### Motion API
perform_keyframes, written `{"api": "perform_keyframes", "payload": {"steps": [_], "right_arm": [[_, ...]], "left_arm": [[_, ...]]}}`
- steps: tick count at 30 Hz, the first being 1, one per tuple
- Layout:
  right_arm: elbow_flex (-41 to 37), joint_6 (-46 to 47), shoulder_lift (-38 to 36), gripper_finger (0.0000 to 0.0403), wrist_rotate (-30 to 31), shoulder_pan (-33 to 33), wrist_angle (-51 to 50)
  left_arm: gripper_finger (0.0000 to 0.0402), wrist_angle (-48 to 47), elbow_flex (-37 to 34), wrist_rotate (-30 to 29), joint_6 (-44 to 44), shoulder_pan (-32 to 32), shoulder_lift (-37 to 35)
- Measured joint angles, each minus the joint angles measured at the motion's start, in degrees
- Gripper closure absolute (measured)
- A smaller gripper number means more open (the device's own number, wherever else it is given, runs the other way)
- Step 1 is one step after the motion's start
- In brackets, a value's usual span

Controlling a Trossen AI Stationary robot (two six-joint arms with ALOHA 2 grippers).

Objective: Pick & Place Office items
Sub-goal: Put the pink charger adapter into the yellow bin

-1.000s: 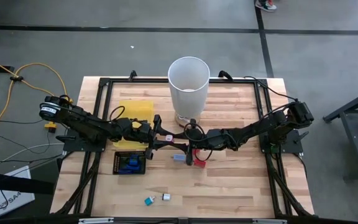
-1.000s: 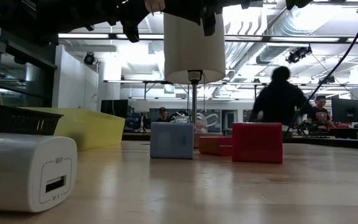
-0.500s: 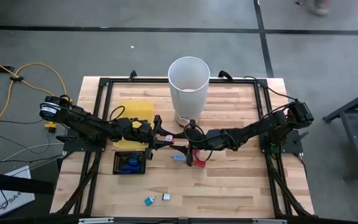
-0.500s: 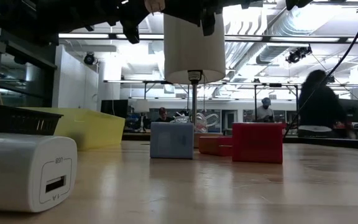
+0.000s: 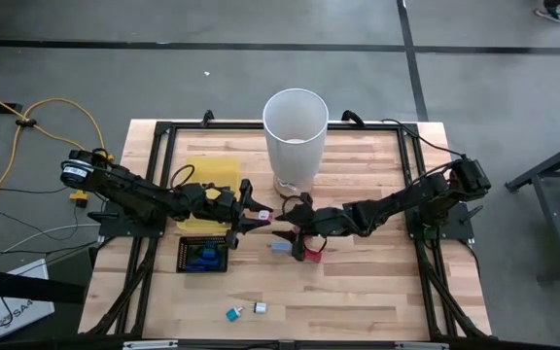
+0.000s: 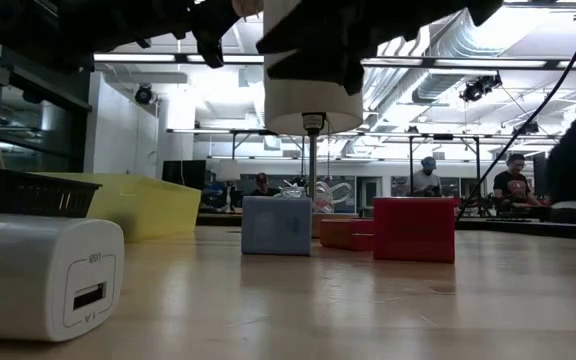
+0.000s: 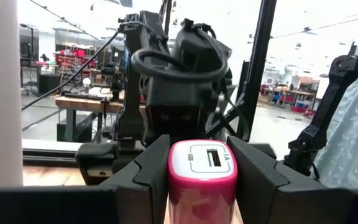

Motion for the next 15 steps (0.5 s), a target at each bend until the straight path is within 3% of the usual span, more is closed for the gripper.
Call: {"api": "perform_keyframes", "payload": {"steps": [9,15], "right_arm": [[0.0,1.9,0.0,0.0224,-0.1,1.1,-1.6],[0.0,1.9,0.0,0.0225,-0.1,2.4,-1.9]], "left_arm": [[0.0274,-6.2,-0.1,-0.4,-1.3,0.0,-1.0],[0.0274,-20.2,-0.2,-0.6,-3.0,0.0,-7.2]]}}
